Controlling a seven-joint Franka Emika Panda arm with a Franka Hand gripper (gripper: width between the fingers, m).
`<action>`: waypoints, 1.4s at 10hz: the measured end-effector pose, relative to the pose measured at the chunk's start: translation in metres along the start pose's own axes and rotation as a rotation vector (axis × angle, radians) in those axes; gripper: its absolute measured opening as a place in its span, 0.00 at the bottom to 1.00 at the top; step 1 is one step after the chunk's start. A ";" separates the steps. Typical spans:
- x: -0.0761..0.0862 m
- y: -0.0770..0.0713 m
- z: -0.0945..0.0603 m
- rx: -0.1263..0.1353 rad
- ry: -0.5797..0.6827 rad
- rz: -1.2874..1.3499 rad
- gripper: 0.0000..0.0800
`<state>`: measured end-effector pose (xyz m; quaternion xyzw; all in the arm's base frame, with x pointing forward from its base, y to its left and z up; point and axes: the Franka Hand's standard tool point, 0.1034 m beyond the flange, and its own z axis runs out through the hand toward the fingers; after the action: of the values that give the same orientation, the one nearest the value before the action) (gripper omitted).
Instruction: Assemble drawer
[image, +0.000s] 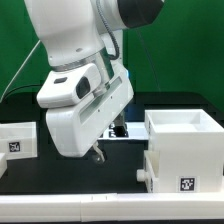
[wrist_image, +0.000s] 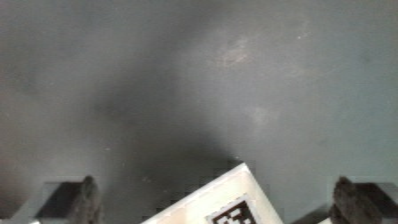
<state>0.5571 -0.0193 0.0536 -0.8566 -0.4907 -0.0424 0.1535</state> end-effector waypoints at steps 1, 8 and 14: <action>-0.003 0.000 0.000 0.000 -0.001 0.004 0.81; -0.025 -0.007 -0.013 -0.013 -0.021 0.107 0.81; -0.071 -0.027 -0.055 -0.108 -0.087 -0.015 0.81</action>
Offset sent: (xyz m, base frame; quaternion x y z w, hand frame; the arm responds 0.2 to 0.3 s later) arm -0.0143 -0.0386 0.0471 -0.0562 -0.0509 0.2000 0.9769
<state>0.5015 -0.0822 0.0962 -0.8610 -0.5004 -0.0330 0.0851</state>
